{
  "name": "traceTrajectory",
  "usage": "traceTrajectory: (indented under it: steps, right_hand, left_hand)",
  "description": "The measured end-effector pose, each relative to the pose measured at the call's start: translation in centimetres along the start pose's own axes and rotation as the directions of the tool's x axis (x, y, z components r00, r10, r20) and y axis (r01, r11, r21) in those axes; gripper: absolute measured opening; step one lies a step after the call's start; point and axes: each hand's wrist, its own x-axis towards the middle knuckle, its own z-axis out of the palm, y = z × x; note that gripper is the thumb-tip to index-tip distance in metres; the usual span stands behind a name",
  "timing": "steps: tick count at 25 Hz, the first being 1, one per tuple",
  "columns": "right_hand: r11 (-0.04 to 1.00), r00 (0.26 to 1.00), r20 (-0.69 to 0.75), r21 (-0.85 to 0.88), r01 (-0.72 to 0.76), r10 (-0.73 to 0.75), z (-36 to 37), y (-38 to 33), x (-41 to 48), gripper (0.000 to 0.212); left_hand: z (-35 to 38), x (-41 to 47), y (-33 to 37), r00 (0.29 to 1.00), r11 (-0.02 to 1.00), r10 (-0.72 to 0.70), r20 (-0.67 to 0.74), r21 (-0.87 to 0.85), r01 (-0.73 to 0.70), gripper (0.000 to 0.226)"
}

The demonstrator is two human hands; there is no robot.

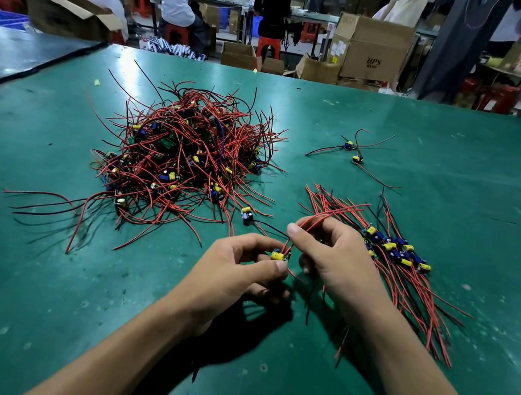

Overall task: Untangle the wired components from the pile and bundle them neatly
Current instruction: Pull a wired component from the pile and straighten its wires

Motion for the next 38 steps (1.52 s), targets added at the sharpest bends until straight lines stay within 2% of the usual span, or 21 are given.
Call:
traceTrajectory:
  steps: [2,6,11,15,18,22,25,28,30,32,35,38]
  right_hand:
    - [0.999,0.999,0.033,-0.052,0.001,0.001,0.1,0.0,0.0,0.017]
    - [0.996,0.985,0.169,0.077,-0.054,0.04,0.5,0.0,-0.2,0.018]
    - [0.995,0.985,0.171,0.096,-0.012,-0.005,0.7,-0.1,-0.4,0.018]
    - [0.999,0.982,0.19,0.026,-0.019,0.014,0.7,0.1,-0.5,0.028]
    - [0.999,0.994,0.105,-0.042,-0.031,0.035,0.2,0.2,-0.3,0.035]
    - [0.991,0.989,-0.141,-0.128,0.036,-0.054,-0.4,0.9,0.4,0.038]
    - [0.999,0.973,-0.232,-0.016,-0.029,0.024,-0.5,1.1,0.8,0.051]
    - [0.942,0.948,-0.16,0.246,-0.23,0.274,-0.6,0.5,1.0,0.05]
    - [0.88,0.928,-0.069,0.347,-0.323,0.367,-0.6,0.2,1.0,0.048]
    - [0.874,0.929,-0.06,0.366,-0.319,0.364,-0.5,0.1,0.8,0.047]
    - [0.931,0.965,-0.093,0.302,-0.207,0.244,-0.2,-0.1,0.5,0.047]
    - [0.983,0.987,0.056,0.097,-0.154,0.149,0.6,-0.1,-0.3,0.043]
  left_hand:
    - [0.1,0.0,0.1,1.0,1.0,-0.029,0.005,-0.013,0.029,0.01]
    - [-0.1,0.0,0.1,0.998,0.998,-0.058,0.007,-0.011,0.058,0.015]
    - [-0.2,0.0,0.0,0.999,0.998,-0.043,0.01,0.037,0.043,0.012]
    - [0.1,-0.2,0.1,0.999,0.995,-0.03,0.043,0.1,0.026,0.014]
    - [0.3,-0.2,0.3,0.997,0.99,-0.015,0.078,0.143,0.004,0.016]
    - [0.4,-0.3,0.4,0.989,0.966,-0.013,0.144,0.256,-0.024,0.014]
    - [0.4,-0.5,0.5,0.986,0.947,-0.015,0.166,0.318,-0.039,0.013]
    - [0.3,-0.5,0.4,0.99,0.958,-0.015,0.139,0.287,-0.026,0.013]
    - [0.3,-0.4,0.3,0.99,0.959,-0.015,0.137,0.283,-0.024,0.013]
    - [0.2,-0.4,0.3,0.991,0.952,-0.014,0.134,0.304,-0.028,0.016]
    - [0.2,-0.2,0.1,0.996,0.965,-0.001,0.085,0.261,-0.021,0.019]
    - [0.2,-0.2,-0.1,0.999,0.984,0.03,0.045,0.175,-0.037,0.019]
